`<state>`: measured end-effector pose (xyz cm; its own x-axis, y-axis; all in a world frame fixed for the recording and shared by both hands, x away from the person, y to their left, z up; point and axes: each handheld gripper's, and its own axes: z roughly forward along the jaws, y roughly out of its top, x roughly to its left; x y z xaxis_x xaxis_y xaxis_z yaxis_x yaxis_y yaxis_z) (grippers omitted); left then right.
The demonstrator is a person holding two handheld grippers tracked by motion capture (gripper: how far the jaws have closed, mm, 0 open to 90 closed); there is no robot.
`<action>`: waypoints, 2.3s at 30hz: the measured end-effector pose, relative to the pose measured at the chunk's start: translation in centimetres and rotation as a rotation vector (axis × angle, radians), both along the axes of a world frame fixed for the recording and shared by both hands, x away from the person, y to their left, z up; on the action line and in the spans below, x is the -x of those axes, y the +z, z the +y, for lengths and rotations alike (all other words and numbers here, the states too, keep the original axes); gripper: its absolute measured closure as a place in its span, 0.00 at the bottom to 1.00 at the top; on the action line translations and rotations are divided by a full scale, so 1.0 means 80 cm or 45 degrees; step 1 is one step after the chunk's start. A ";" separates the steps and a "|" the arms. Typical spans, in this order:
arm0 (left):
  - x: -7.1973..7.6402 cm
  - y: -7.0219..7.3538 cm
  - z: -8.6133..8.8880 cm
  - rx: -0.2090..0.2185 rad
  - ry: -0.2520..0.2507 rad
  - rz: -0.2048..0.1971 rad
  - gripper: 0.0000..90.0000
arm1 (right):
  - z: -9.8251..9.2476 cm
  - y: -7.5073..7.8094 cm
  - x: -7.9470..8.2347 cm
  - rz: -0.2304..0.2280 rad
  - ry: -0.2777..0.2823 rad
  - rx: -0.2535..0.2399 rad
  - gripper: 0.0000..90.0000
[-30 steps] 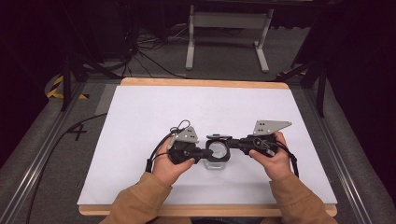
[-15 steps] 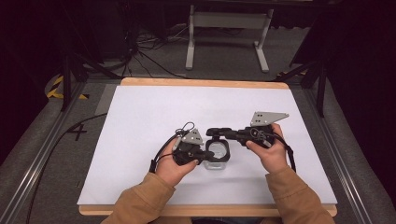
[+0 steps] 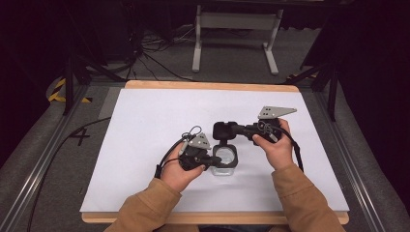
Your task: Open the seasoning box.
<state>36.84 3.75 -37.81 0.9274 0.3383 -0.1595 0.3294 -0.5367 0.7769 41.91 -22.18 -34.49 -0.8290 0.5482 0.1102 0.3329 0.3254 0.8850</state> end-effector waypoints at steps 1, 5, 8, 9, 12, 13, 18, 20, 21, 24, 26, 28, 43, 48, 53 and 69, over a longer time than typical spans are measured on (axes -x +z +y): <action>0.000 0.000 0.000 0.000 -0.002 0.002 1.00 | -0.001 0.000 -0.001 0.010 -0.011 -0.004 1.00; 0.000 0.000 0.000 -0.002 -0.007 0.008 1.00 | -0.001 -0.001 -0.003 0.017 -0.021 -0.016 1.00; 0.000 0.000 0.000 0.004 -0.011 0.011 1.00 | 0.001 -0.001 -0.002 0.014 -0.028 -0.013 1.00; 0.000 0.000 0.000 0.003 -0.011 0.009 1.00 | 0.001 -0.001 -0.002 0.016 -0.028 -0.014 1.00; 0.001 0.001 0.003 0.024 -0.010 -0.005 0.99 | -0.001 0.000 -0.001 0.013 -0.022 -0.014 1.00; 0.001 0.002 0.005 0.049 -0.008 -0.002 0.96 | -0.002 0.000 0.000 0.014 -0.017 -0.015 1.00; 0.002 0.014 0.020 0.113 0.025 -0.020 0.94 | -0.009 0.002 0.009 0.018 0.013 -0.021 1.00; 0.005 0.020 0.027 0.113 0.046 -0.036 0.93 | -0.015 0.003 0.013 0.014 0.013 -0.017 1.00; 0.005 0.023 0.032 0.110 0.054 -0.045 0.92 | -0.019 0.004 0.015 0.010 0.014 -0.014 0.96; 0.007 0.030 0.051 0.107 0.114 -0.061 0.89 | -0.031 0.008 0.020 -0.005 -0.012 0.006 0.87; 0.007 0.033 0.061 0.098 0.144 -0.064 0.88 | -0.035 0.009 0.022 -0.010 -0.018 0.010 0.83; 0.008 0.036 0.079 0.089 0.198 -0.076 0.85 | -0.048 0.012 0.028 -0.019 -0.043 0.013 0.77; 0.010 0.038 0.166 -0.011 0.399 0.008 0.67 | -0.115 0.017 0.055 0.021 -0.164 0.138 0.57; 0.003 0.027 0.189 -0.048 0.461 0.027 0.58 | -0.137 0.012 0.063 0.032 -0.228 0.181 0.54; -0.007 0.008 0.212 -0.097 0.524 0.073 0.53 | -0.154 0.004 0.064 0.078 -0.273 0.193 0.51; -0.026 -0.052 0.237 -0.276 0.522 0.198 0.46 | -0.192 -0.070 0.063 0.200 -0.416 0.466 0.47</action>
<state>38.91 22.70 -41.95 0.6815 0.7115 -0.1714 0.6509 -0.4822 0.5863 36.86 -37.52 -40.08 -0.5971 0.8017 -0.0275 0.5889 0.4613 0.6637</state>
